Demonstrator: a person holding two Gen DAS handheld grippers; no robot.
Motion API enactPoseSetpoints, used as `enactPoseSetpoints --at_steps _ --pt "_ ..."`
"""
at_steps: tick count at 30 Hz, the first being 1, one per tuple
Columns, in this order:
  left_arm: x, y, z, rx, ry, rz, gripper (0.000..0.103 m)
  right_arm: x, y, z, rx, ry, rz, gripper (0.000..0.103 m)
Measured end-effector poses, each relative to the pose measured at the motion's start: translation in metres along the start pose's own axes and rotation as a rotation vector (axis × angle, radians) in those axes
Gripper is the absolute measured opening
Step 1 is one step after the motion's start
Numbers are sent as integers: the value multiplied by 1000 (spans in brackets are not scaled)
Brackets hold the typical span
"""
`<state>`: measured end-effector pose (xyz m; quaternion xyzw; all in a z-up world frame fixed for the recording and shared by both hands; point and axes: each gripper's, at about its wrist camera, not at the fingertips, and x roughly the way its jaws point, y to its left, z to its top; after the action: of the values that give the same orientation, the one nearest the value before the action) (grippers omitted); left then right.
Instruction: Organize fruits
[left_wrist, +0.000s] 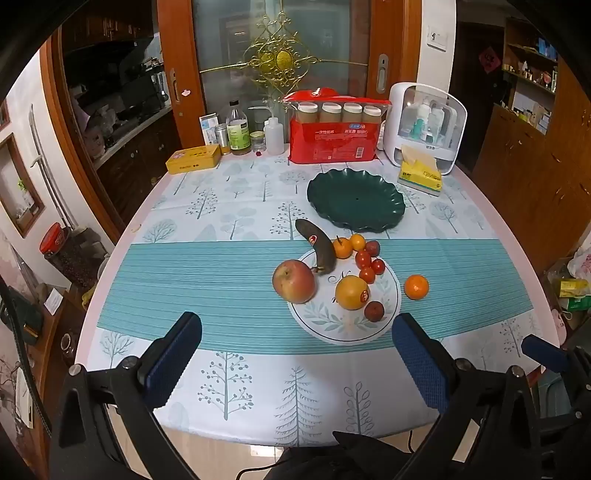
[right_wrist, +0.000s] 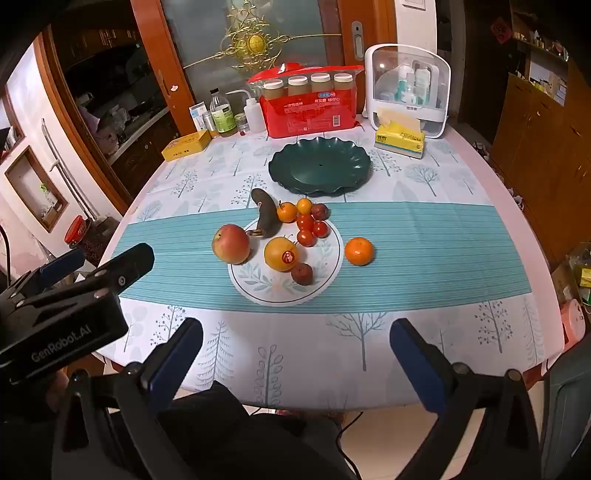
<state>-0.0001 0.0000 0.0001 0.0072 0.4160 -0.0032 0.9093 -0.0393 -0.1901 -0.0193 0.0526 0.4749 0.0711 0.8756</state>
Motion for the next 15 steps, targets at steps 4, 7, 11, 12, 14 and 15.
enactPoseSetpoints --at_steps 4,7,11,12,14,15 --pt "0 0 0 -1 2 -2 102 1 0 0 0 -2 1 102" --pt "0 0 0 -1 3 -2 102 2 1 1 -2 -2 -2 102" --pt "0 0 0 -2 4 -5 102 3 1 1 -2 0 -3 102" --pt "-1 0 0 -3 6 -5 102 3 1 1 -2 0 -3 102" --pt "-3 -1 1 -4 8 -5 102 3 0 1 -2 -1 -3 102" --pt "-4 -2 1 -4 8 -5 102 4 2 1 -4 1 -5 102"
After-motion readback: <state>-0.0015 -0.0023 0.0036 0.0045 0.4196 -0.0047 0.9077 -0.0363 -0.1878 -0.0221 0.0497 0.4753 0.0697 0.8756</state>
